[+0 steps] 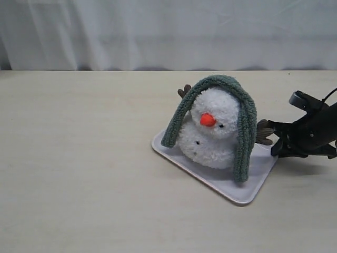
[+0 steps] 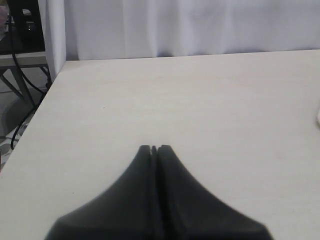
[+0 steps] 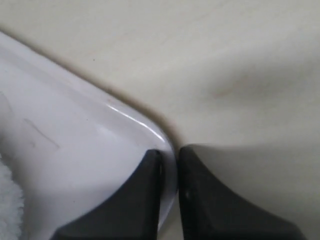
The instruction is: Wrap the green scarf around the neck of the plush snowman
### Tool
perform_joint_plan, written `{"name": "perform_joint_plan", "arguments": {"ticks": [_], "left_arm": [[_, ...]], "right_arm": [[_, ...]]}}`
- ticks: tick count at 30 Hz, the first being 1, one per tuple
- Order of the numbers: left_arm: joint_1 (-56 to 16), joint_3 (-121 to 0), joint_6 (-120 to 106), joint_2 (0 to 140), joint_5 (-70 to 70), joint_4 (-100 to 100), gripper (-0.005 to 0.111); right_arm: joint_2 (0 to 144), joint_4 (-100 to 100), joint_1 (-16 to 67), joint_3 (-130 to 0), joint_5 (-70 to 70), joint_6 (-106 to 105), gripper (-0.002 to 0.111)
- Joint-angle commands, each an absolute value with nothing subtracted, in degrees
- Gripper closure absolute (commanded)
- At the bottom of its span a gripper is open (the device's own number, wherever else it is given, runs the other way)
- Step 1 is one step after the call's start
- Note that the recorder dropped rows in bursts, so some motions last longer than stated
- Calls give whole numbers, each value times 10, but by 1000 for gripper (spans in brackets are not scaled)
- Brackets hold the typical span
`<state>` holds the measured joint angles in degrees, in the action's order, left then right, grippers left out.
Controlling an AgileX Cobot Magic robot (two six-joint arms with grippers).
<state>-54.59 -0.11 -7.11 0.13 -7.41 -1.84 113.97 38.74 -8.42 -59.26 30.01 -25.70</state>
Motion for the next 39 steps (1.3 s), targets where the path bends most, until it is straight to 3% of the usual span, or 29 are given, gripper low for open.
{"name": "perform_joint_plan", "arguments": {"ticks": [1,7,18,21,23,25,27,32,39], "left_arm": [[-547,0,-71,0,-56,-26,107],[-547,0,-71,0,-56,-26,107],[-547,0,-71,0,-56,-26,107],[-547,0,-71,0,-56,-26,107],[-547,0,-71,0,-56,-26,107],[-547,0,-71,0,-56,-26,107],[-547,0,-71,0,-56,-26,107],[-547,0,-71,0,-56,-26,107],[-547,0,-71,0,-56,-26,107]], "right_arm": [[1116,419,-85,-542,266,-274,104],[1081,534,-85,-461,181,-309,104],[1077,610,-85,-408,182,-336,104],[1066,608,-78,-408,178,-339,94],[1052,608,-77,-409,178,-352,83],[1035,597,-77,-409,184,-354,65],[1016,580,-77,-409,184,-354,59],[926,497,-77,-427,210,-334,60],[800,398,-72,-513,364,-317,60]]}}
